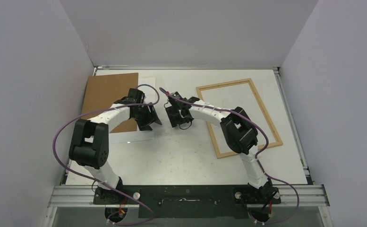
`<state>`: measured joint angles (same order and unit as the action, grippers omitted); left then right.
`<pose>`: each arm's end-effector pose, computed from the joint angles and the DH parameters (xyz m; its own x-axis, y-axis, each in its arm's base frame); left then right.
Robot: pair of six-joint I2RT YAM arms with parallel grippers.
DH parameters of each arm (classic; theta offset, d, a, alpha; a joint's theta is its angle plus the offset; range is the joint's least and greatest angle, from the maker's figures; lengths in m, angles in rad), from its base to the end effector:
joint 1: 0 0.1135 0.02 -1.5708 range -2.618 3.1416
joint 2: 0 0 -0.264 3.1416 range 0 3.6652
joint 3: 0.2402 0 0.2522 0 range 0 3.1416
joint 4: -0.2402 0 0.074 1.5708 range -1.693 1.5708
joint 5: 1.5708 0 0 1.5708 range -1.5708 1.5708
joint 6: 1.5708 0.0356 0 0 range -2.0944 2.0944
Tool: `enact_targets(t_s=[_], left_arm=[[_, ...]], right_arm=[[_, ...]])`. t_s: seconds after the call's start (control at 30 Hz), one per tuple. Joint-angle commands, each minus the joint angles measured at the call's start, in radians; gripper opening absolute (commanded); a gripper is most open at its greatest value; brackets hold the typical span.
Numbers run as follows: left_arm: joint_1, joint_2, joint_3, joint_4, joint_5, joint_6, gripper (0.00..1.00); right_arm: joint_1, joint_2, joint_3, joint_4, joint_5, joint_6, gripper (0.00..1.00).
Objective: Put the photo into the frame
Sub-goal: Adjust the photo frame item at the center of the board.
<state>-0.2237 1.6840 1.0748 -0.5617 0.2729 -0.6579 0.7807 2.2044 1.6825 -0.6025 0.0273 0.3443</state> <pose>0.3169 -0.0819 0.1851 -0.9039 -0.3982 -0.1563 -0.2992 0.8495 -0.4345 0.3317 0.3272 0.1573 -0.8378 -0.3550 -0.4147 -0.4380 0.8906 0.1225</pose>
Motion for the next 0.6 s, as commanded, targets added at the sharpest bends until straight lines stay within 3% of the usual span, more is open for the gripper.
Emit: enact_targets(t_s=[0.0, 0.2, 0.47, 0.57], left_arm=[[-0.057, 0.042, -0.044, 0.214, 0.092, -0.112, 0.55], [-0.062, 0.082, -0.114, 0.29, 0.063, -0.161, 0.5], [-0.025, 0.033, -0.078, -0.014, -0.229, -0.145, 0.42], [-0.007, 0.012, -0.082, -0.074, -0.265, -0.112, 0.42]], right_arm=[[-0.075, 0.098, -0.172, -0.151, -0.019, 0.05, 0.61], [-0.107, 0.102, -0.214, -0.122, -0.047, 0.076, 0.55], [-0.112, 0.077, -0.207, -0.108, -0.057, 0.094, 0.55], [-0.112, 0.072, -0.193, -0.105, -0.073, 0.112, 0.55]])
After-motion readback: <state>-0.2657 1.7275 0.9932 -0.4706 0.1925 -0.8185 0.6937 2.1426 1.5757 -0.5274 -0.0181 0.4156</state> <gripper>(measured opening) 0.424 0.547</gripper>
